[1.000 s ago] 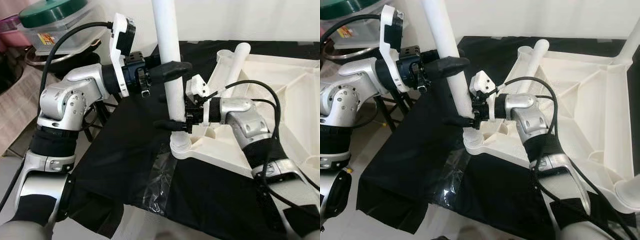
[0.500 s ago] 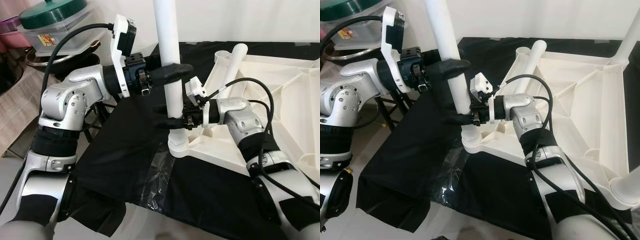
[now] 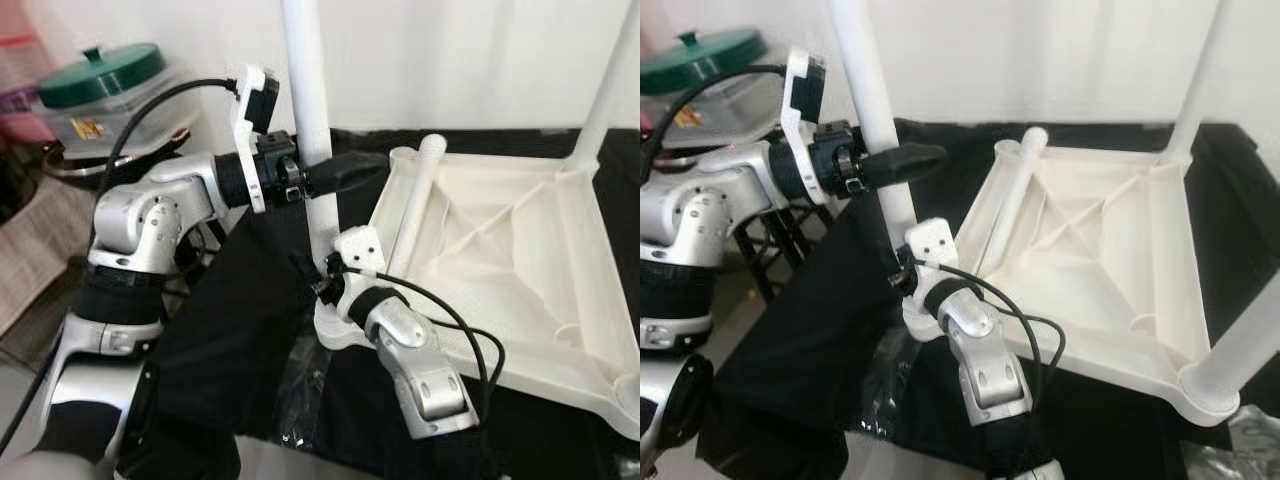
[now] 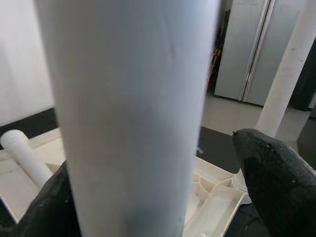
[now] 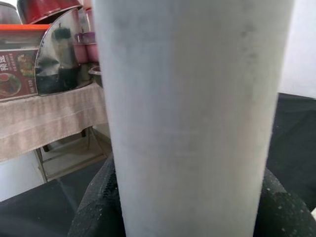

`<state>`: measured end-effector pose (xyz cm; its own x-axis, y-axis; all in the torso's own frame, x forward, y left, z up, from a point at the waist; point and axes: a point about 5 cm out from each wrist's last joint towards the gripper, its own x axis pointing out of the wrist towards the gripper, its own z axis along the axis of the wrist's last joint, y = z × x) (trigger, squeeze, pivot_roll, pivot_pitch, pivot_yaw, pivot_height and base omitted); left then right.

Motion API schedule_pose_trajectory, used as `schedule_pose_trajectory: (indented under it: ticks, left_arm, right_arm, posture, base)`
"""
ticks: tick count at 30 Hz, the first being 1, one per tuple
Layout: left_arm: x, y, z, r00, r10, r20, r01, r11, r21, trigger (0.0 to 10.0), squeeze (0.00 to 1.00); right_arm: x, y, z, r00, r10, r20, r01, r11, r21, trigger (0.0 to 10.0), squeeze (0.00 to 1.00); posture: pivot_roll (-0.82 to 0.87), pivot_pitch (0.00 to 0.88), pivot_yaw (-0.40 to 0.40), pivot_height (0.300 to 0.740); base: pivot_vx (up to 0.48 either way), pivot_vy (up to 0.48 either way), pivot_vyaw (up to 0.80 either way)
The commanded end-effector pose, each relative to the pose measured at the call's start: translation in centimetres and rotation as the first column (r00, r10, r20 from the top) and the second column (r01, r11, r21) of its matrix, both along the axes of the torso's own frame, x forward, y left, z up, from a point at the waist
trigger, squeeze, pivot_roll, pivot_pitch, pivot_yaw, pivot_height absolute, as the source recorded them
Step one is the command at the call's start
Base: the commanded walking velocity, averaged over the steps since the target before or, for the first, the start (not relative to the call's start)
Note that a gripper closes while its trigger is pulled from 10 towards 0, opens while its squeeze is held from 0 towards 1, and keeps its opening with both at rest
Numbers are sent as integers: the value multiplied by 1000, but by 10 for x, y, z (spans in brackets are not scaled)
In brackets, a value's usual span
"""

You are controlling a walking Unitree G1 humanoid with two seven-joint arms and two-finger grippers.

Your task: Building children table

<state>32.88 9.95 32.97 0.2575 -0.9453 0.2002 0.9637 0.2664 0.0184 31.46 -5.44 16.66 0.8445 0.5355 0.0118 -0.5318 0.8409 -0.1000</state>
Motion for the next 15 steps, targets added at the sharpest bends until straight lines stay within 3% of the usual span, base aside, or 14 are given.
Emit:
schedule_pose_trajectory:
  ticks: [1,2,3,4,12,13,15]
  left_arm:
    - [0,-3,-3,1000,-11,-5,11,1000,12,8118,0]
    - [1,-3,-3,1000,-10,-6,10,1000,10,2588,0]
    - [1,-3,-3,1000,-10,-6,10,1000,10,2588,0]
    - [1,-2,-3,1000,-12,-9,12,1000,13,0,0]
    - [0,-1,-6,1000,-12,-17,13,999,36,0,0]
    - [-1,-1,-7,1000,-11,-20,12,999,45,0,0]
    - [-1,-1,-7,1000,-11,-20,12,999,45,0,0]
  right_arm:
    - [-1,-15,-50,975,-84,-204,73,996,-59,0,0]
    - [2,-15,-49,978,-84,-193,74,995,-60,0,0]
    - [2,-15,-49,978,-84,-193,74,995,-60,0,0]
    - [3,-15,-48,979,-84,-186,74,995,-59,0,0]
    - [6,-14,-43,983,-88,-159,80,995,-54,0,0]
    - [6,-14,-32,991,-44,-124,36,997,-66,3451,0]
    - [6,-14,-32,991,-44,-124,36,997,-66,3451,0]
  posture:
    - [-26,75,124,740]
    - [-23,73,121,740]
    - [-23,73,121,740]
    - [-22,69,123,740]
    - [-21,65,122,740]
    - [-14,59,119,740]
    - [-14,59,119,740]
  base:
    - [0,0,0]
    - [0,0,0]
    - [0,0,0]
    - [0,0,0]
    - [0,0,0]
    - [0,0,0]
    - [0,0,0]
